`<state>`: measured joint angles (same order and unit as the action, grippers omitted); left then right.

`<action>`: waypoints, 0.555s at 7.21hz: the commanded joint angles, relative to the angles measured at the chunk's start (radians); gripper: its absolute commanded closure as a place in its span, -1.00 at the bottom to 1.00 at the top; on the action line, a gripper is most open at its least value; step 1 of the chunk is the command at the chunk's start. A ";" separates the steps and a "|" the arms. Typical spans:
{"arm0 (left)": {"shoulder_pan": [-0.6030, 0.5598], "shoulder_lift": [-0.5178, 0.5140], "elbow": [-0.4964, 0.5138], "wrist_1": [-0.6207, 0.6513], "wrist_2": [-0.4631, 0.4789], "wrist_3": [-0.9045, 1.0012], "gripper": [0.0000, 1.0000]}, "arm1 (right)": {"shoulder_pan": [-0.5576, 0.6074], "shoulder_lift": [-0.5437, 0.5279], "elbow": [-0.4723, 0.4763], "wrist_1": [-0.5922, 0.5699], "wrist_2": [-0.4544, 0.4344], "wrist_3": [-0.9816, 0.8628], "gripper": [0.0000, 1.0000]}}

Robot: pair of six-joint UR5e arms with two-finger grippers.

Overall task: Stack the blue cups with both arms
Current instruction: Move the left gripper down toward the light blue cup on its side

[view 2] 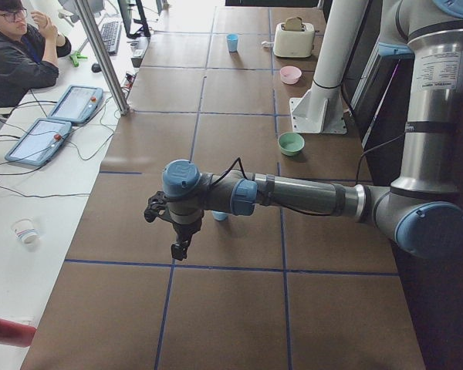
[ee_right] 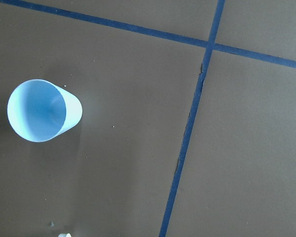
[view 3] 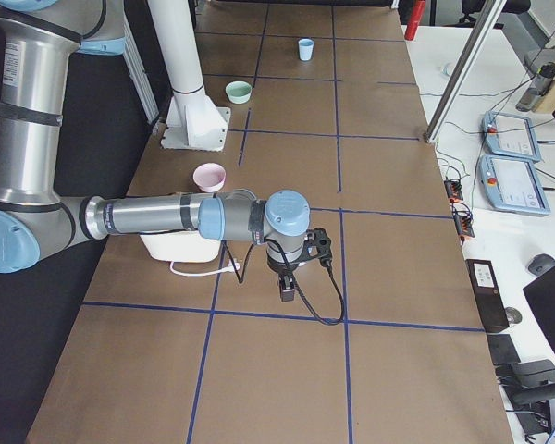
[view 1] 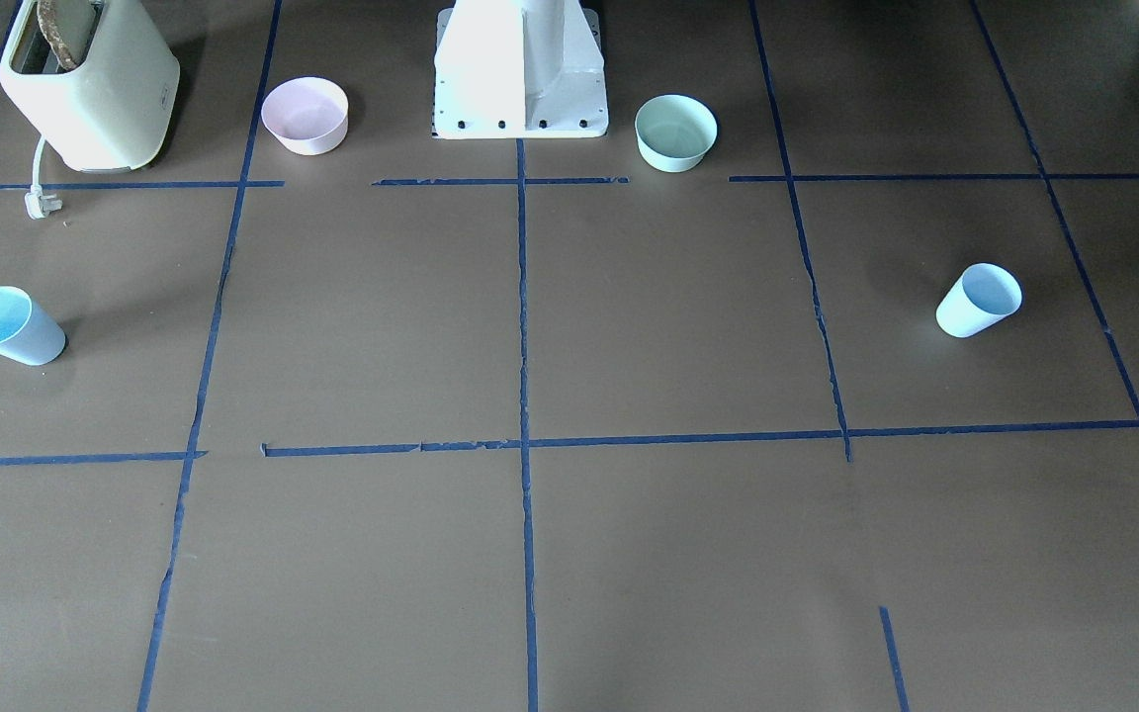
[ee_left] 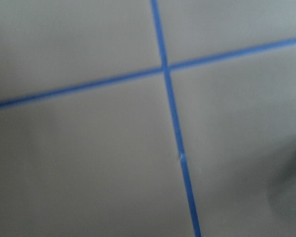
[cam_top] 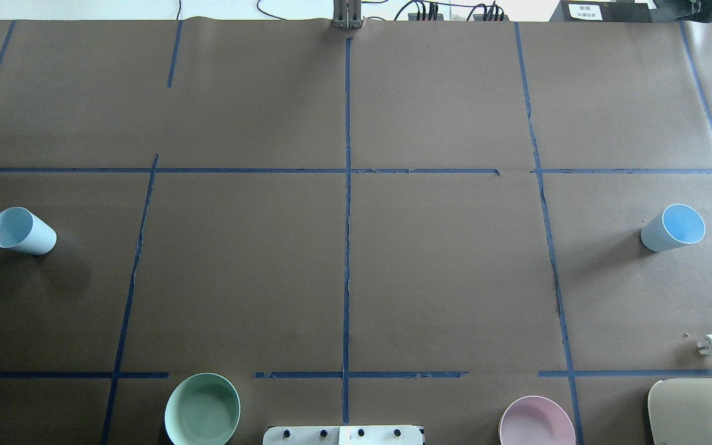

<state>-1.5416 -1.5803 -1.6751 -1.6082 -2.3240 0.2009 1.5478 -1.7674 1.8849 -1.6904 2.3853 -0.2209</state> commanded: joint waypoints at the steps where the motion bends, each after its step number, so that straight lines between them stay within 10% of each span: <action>1: 0.102 0.054 -0.003 -0.188 0.003 -0.197 -1.00 | 0.000 0.000 0.005 0.000 0.000 0.000 -1.00; 4: 0.354 0.077 -0.021 -0.463 0.018 -0.801 -1.00 | 0.000 0.000 0.005 0.000 0.000 0.000 -1.00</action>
<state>-1.2869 -1.5085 -1.6822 -2.0071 -2.3106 -0.4012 1.5478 -1.7671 1.8898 -1.6904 2.3853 -0.2209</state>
